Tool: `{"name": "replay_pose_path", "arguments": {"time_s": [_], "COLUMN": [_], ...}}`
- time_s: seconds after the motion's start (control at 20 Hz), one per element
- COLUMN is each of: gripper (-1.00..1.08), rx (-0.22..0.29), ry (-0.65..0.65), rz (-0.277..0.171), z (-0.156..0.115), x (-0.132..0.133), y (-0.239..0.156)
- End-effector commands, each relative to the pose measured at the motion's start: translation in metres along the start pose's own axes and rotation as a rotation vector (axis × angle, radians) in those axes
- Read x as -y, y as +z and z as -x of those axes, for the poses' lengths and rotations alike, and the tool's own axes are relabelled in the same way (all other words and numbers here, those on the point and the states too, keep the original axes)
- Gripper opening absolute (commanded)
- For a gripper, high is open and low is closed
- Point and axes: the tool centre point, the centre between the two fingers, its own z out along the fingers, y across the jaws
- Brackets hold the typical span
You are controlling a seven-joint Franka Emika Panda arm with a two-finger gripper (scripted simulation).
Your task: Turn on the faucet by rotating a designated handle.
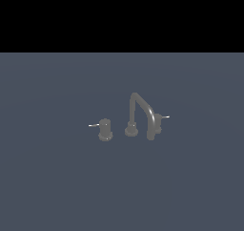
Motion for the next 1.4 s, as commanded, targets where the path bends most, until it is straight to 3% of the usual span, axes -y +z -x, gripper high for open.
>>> {"name": "replay_pose_path", "arguments": {"time_s": [0.0, 0.65, 1.35], "gripper": [-1.00, -1.00, -1.00], "rx": [0.000, -0.001, -0.004], "ry": [0.000, 0.104, 0.412], "rz": [0.000, -0.002, -0.006], "z": [0.000, -0.025, -0.103], "x": [0.000, 0.005, 0.004], "y": [0.000, 0.032, 0.127]}}
